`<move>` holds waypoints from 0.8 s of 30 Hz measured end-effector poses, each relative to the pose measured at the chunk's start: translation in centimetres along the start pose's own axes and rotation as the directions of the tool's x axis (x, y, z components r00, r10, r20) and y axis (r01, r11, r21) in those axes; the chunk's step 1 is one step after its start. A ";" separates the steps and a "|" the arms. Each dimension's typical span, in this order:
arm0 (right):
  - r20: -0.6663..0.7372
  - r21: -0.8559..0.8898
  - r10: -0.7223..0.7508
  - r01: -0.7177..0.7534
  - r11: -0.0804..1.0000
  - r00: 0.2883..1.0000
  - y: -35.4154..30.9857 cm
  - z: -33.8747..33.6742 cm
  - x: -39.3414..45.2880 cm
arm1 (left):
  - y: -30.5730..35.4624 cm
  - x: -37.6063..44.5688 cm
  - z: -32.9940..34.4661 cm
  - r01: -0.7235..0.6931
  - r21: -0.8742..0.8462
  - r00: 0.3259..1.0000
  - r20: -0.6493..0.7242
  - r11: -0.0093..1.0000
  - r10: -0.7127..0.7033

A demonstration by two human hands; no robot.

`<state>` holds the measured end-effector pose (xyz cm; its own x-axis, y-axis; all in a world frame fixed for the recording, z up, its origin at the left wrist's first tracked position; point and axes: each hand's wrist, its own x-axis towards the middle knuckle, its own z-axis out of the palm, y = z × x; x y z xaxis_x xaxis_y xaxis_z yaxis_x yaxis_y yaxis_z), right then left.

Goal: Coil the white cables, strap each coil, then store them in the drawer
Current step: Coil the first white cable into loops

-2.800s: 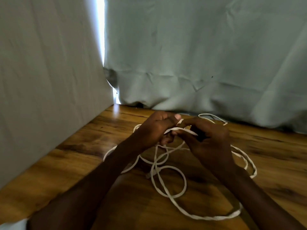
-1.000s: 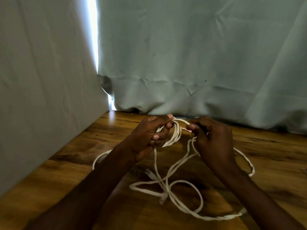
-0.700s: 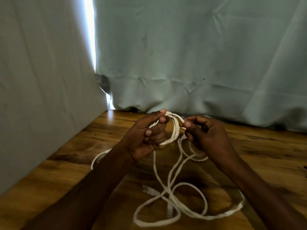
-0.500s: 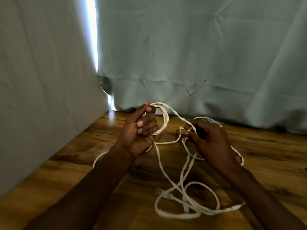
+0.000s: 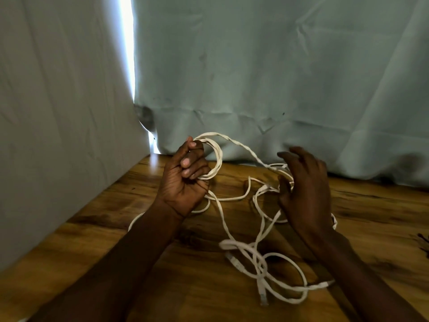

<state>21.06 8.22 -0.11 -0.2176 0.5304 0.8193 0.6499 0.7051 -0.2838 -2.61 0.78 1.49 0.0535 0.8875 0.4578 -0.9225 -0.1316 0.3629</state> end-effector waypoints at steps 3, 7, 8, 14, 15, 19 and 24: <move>0.025 0.187 -0.036 0.031 0.982 0.999 -0.4 0.3 -0.2 | -0.8 -0.1 0.4 0.023 0.096 1.000 -0.013 0.995 -0.022; 0.207 0.249 -0.003 -0.050 0.967 0.978 -1.2 1.3 -1.0 | -2.0 -0.2 0.8 0.138 0.199 0.990 -0.006 0.970 -0.140; 0.231 0.241 0.015 -0.072 0.968 0.973 -1.3 1.4 -1.0 | -2.2 -0.2 0.9 0.158 0.193 0.987 0.005 0.968 -0.162; 0.252 0.020 0.091 -0.099 0.995 0.964 -0.2 1.0 -1.2 | -0.6 0.0 0.1 0.128 -0.027 0.989 0.081 0.991 -0.126; 0.205 -0.047 0.100 -0.093 0.995 0.974 0.0 0.9 -1.2 | -0.5 0.0 -0.1 0.107 -0.031 0.992 0.064 0.994 -0.105; -0.092 -0.279 0.117 -0.138 0.950 0.989 -0.5 -0.2 -0.7 | -1.1 0.0 -0.4 0.052 0.014 0.999 0.005 0.999 -0.052; 0.092 -0.130 0.581 -0.569 0.812 0.809 0.9 -0.7 0.4 | -0.8 0.1 -0.5 0.003 0.059 0.999 -0.037 0.998 -0.001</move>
<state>22.09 8.75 0.30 0.1345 0.8820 0.4516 0.7465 0.2095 -0.6316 -2.02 1.24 0.83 0.0404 0.9034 0.4268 -0.8981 -0.1544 0.4119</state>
